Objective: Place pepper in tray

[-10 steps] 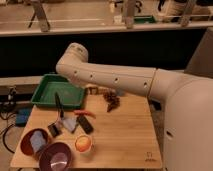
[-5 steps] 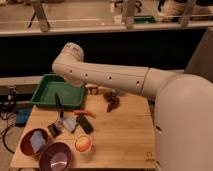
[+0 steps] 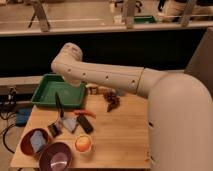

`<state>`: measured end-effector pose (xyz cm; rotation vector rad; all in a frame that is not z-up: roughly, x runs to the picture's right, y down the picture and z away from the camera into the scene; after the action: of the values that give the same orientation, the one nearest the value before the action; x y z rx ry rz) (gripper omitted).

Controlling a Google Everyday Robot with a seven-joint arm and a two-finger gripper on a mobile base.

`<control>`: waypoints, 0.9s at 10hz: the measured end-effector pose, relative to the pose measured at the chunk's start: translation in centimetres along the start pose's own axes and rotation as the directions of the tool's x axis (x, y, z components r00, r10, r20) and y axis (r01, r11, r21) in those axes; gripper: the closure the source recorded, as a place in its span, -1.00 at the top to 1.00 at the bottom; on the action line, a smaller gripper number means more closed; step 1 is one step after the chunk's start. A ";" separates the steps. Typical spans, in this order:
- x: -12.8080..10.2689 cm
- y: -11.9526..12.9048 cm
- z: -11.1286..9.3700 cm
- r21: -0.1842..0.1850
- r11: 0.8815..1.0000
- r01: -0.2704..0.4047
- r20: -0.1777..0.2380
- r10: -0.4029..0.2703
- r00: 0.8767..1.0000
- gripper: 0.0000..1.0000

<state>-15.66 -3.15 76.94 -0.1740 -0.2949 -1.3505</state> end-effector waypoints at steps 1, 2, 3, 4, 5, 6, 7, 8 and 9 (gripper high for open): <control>0.2 1.0 0.3 -0.003 1.000 0.021 0.002 -0.021 1.000 -0.28; 0.2 2.5 0.7 -0.002 0.997 0.076 0.007 -0.076 0.997 -0.07; 0.0 3.7 1.2 0.007 0.989 0.147 0.017 -0.147 0.989 0.12; -0.3 4.5 1.6 0.017 0.977 0.213 0.024 -0.214 0.977 0.33; -0.6 4.9 1.9 0.031 0.966 0.258 0.032 -0.259 0.965 0.51; -0.8 5.2 2.4 0.041 0.953 0.301 0.045 -0.303 0.952 0.59; -1.1 5.4 2.9 0.053 0.940 0.336 0.061 -0.339 0.939 0.60; -1.3 5.5 3.5 0.073 0.924 0.375 0.081 -0.380 0.921 0.60; -1.5 5.9 4.0 0.088 0.907 0.412 0.095 -0.419 0.903 0.60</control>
<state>-10.62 0.64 80.52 -0.1355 -0.4914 -1.7565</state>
